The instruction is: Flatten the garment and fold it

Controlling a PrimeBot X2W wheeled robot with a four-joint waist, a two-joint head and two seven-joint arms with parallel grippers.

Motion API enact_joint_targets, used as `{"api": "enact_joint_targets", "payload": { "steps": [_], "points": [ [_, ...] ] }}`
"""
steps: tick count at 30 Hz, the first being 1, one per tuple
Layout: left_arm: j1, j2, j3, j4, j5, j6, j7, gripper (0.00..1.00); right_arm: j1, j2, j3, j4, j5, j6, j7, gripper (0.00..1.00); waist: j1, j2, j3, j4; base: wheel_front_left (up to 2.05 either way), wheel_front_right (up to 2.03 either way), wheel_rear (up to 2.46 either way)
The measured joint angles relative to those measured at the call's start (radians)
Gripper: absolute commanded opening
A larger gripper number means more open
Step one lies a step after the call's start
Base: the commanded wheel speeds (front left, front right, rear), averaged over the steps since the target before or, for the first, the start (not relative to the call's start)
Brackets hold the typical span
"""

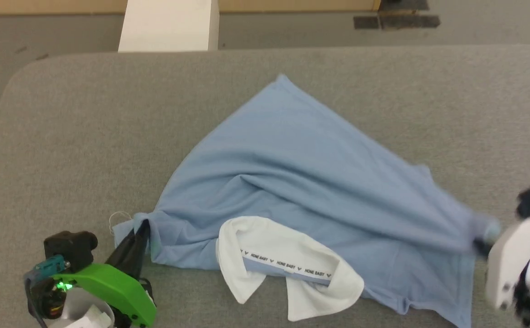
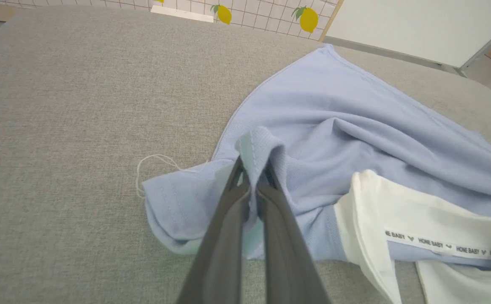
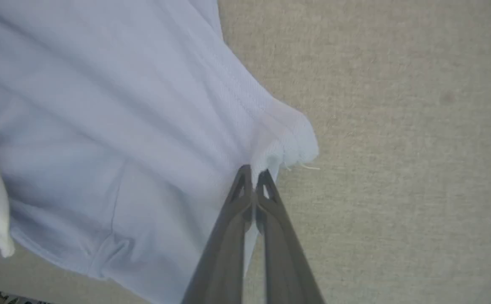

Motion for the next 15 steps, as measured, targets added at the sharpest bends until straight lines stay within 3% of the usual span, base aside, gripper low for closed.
{"api": "enact_joint_targets", "payload": {
  "steps": [6,10,11,12,13,15],
  "points": [
    [-0.001,-0.030,-0.022,0.037,-0.005,-0.001,0.000,0.00,0.181,0.088,0.051,0.043,0.023,0.000,-0.023,0.00,0.0000,0.0000,-0.059,-0.012,0.00,0.00,0.00],
    [0.000,-0.036,-0.027,0.062,-0.012,-0.002,-0.001,0.00,0.222,0.109,0.075,0.066,0.032,0.000,-0.037,0.00,0.0000,0.0000,-0.078,-0.010,0.00,0.00,0.00],
    [0.000,-0.036,-0.027,0.067,-0.013,-0.002,-0.001,0.00,0.221,0.110,0.075,0.064,0.037,0.000,-0.051,0.05,0.0000,0.0000,-0.082,-0.010,0.00,0.00,0.00],
    [0.000,-0.037,-0.027,0.070,-0.014,-0.002,-0.002,0.00,0.220,0.108,0.076,0.060,0.041,0.000,-0.061,0.87,0.0000,0.0000,-0.085,-0.011,0.00,0.00,0.00],
    [0.000,-0.037,-0.026,0.072,-0.015,-0.002,-0.002,0.00,0.217,0.107,0.072,0.047,0.046,0.000,-0.077,1.00,0.0000,0.0000,-0.087,-0.014,0.00,0.00,0.00],
    [0.002,-0.038,-0.027,0.077,-0.016,-0.001,-0.002,0.00,0.202,0.095,0.064,0.020,0.055,0.000,-0.106,1.00,0.0001,0.0000,-0.095,-0.019,0.00,0.00,0.00]
  ]
}}
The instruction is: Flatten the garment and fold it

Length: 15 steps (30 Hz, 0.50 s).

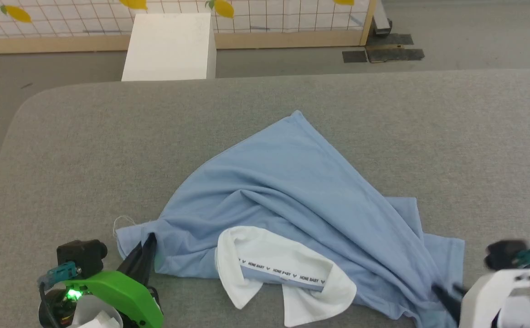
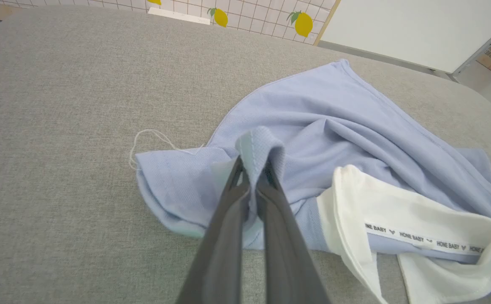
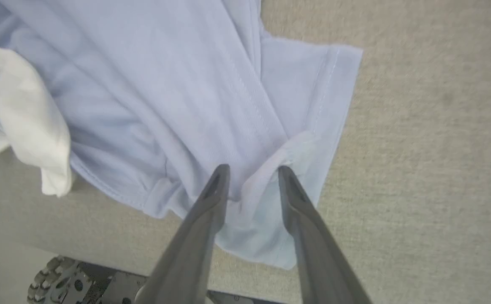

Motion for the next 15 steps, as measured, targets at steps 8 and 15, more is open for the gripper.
{"api": "enact_joint_targets", "payload": {
  "steps": [8,15],
  "points": [
    [0.010,-0.001,0.004,0.001,-0.004,0.003,-0.008,0.00,-0.145,-0.067,-0.026,-0.077,0.029,0.000,-0.292,1.00,0.0000,0.0000,-0.019,-0.020,0.00,0.00,0.00],
    [0.010,-0.001,0.017,-0.004,-0.010,0.011,-0.017,0.00,-0.258,-0.060,-0.002,0.002,-0.002,0.000,-0.511,1.00,0.0000,0.0000,-0.008,-0.014,0.00,0.00,0.00]
  ]
}}
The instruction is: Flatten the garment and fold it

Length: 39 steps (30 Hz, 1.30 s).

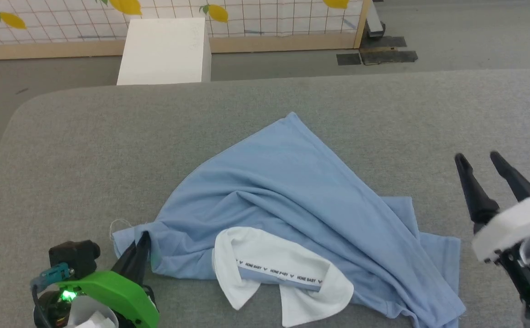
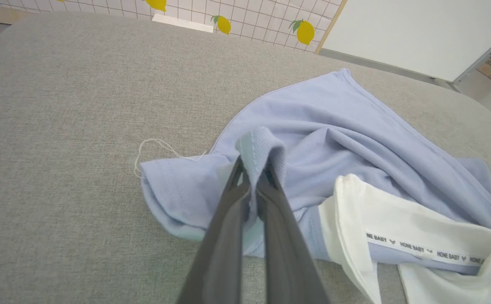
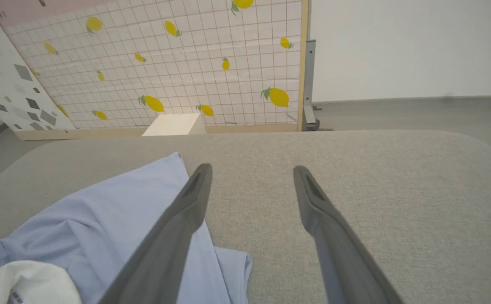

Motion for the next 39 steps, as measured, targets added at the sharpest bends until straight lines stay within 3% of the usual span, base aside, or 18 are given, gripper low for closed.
{"api": "enact_joint_targets", "payload": {
  "steps": [5,11,22,29,38,39],
  "points": [
    [-0.003,0.001,0.001,-0.003,0.000,-0.003,-0.001,0.00,-0.121,0.014,0.077,0.111,-0.031,0.000,-0.052,1.00,0.0000,0.0000,0.030,0.019,0.00,0.00,0.00],
    [-0.063,0.002,-0.002,-0.012,0.000,-0.042,-0.006,0.00,-0.346,0.014,0.186,0.263,-0.093,0.000,-0.013,1.00,0.0000,0.0000,0.099,0.052,0.00,0.00,0.00],
    [-0.171,-0.001,-0.001,0.006,0.000,-0.123,-0.041,0.00,-0.788,0.000,0.407,0.552,-0.169,0.001,0.299,1.00,0.0001,0.0000,0.287,0.138,0.00,0.00,0.00],
    [-0.198,-0.020,-0.007,0.049,-0.016,-0.157,-0.066,0.00,-0.908,0.018,0.478,0.700,-0.201,0.001,0.497,1.00,0.0002,0.0000,0.386,0.194,0.00,0.00,0.00],
    [-0.218,-0.032,-0.012,0.085,-0.017,-0.177,-0.089,0.00,-1.001,0.028,0.553,0.746,-0.172,-0.004,0.654,1.00,0.0002,0.0000,0.451,0.247,0.00,0.00,0.00],
    [-0.219,-0.032,-0.012,0.088,-0.017,-0.177,-0.090,0.00,-1.005,0.026,0.554,0.746,-0.167,-0.004,0.665,0.86,0.0002,0.0000,0.451,0.249,0.00,0.00,0.00]
  ]
}}
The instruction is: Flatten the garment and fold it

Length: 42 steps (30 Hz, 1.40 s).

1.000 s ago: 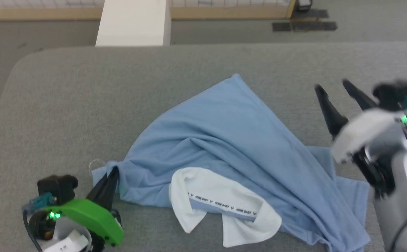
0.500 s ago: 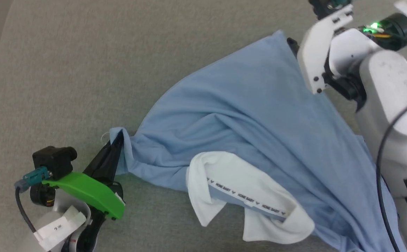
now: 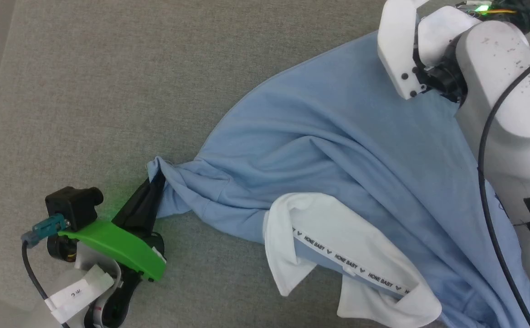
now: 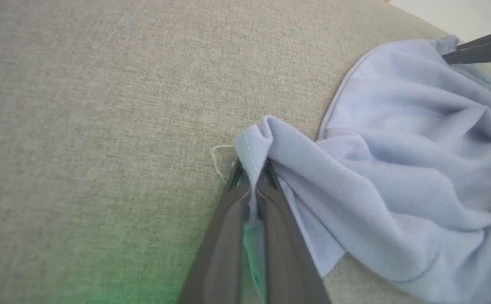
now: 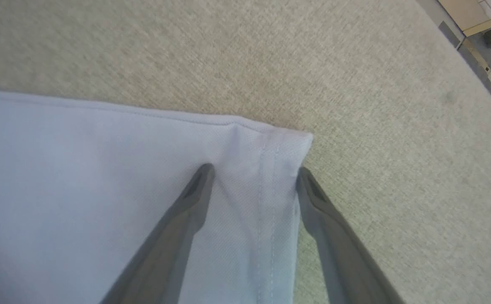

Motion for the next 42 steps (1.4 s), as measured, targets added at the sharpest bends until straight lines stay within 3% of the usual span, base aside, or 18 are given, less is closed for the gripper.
{"api": "enact_joint_targets", "payload": {
  "steps": [1,6,16,25,29,36,42],
  "points": [
    [0.000,0.000,0.000,0.003,0.000,0.000,-0.002,0.00,0.000,-0.001,0.000,0.000,0.006,0.000,0.006,0.00,0.0000,0.0000,-0.002,0.001,0.00,0.00,0.00],
    [0.001,0.000,-0.001,0.019,0.000,0.002,-0.003,0.00,0.020,0.001,-0.006,-0.007,0.040,0.001,0.009,0.00,0.0000,0.0000,-0.028,-0.007,0.00,0.00,0.00],
    [0.041,0.015,-0.002,0.023,0.000,0.050,0.012,0.00,0.143,-0.037,-0.135,-0.143,0.103,0.003,-0.227,0.00,0.0000,0.0000,-0.147,-0.056,0.00,0.00,0.00],
    [0.140,0.016,-0.008,-0.011,0.000,0.132,0.036,0.00,0.529,-0.093,-0.322,-0.409,0.193,0.004,-0.310,0.00,0.0000,0.0000,-0.306,-0.131,0.00,0.00,0.00],
    [0.169,0.016,-0.008,-0.030,-0.007,0.155,0.039,0.00,0.747,-0.073,-0.415,-0.543,0.210,0.004,-0.310,0.00,-0.0002,0.0000,-0.368,-0.172,0.00,0.00,0.00],
    [0.195,0.007,-0.017,-0.034,-0.019,0.168,0.047,0.00,1.090,0.031,-0.528,-0.696,0.227,0.004,-0.283,0.00,-0.0002,0.0000,-0.453,-0.225,0.00,0.00,0.00],
    [0.209,-0.014,-0.016,-0.027,-0.039,0.163,0.045,0.00,1.221,0.082,-0.566,-0.752,0.249,0.004,-0.262,0.00,-0.0002,0.0000,-0.497,-0.244,0.00,0.00,0.00]
  ]
}}
